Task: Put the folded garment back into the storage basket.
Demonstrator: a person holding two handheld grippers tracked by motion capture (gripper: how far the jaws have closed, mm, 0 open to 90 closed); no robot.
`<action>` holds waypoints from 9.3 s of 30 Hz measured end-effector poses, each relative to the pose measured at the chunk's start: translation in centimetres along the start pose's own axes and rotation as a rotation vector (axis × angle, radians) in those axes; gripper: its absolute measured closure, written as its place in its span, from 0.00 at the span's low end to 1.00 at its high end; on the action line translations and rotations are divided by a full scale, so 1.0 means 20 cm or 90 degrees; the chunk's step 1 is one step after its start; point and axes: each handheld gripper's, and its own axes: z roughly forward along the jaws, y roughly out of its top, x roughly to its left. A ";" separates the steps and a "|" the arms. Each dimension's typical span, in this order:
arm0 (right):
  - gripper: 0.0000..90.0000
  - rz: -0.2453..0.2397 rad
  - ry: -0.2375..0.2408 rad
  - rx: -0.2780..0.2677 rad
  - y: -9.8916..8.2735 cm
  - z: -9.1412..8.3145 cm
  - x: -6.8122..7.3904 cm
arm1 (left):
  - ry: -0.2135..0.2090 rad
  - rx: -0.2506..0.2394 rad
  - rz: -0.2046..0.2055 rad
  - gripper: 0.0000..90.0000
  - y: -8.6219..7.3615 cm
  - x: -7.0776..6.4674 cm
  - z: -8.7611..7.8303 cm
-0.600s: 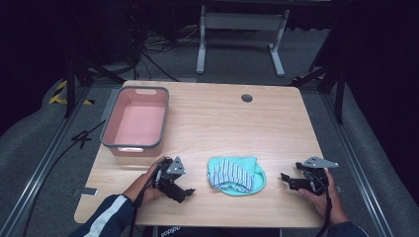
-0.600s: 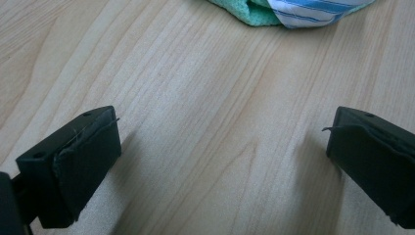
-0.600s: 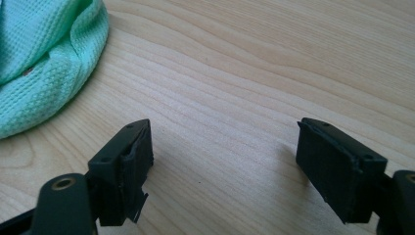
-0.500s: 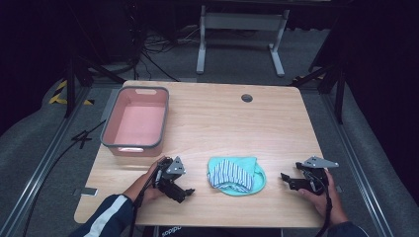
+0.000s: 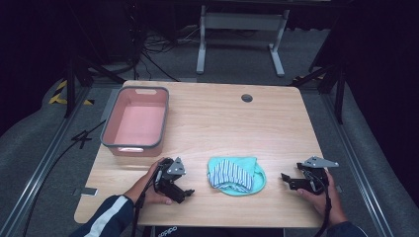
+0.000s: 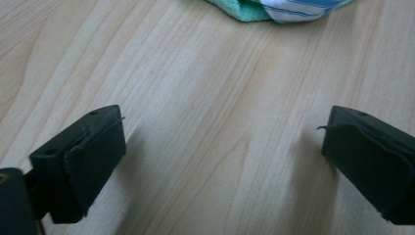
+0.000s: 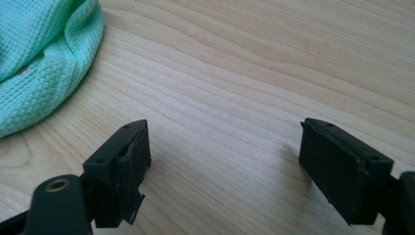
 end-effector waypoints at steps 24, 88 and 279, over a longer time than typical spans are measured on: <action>0.35 -0.083 0.088 0.006 0.33 0.13 0.37 | 0.032 -0.041 -0.046 0.25 0.35 0.10 0.12; 0.92 -0.064 0.129 0.002 0.44 0.06 0.44 | -0.011 -0.062 -0.032 0.93 0.51 0.06 0.11; 0.73 -0.226 0.235 -0.013 1.48 0.88 1.45 | 0.358 0.006 -0.218 0.73 -0.07 0.73 -0.77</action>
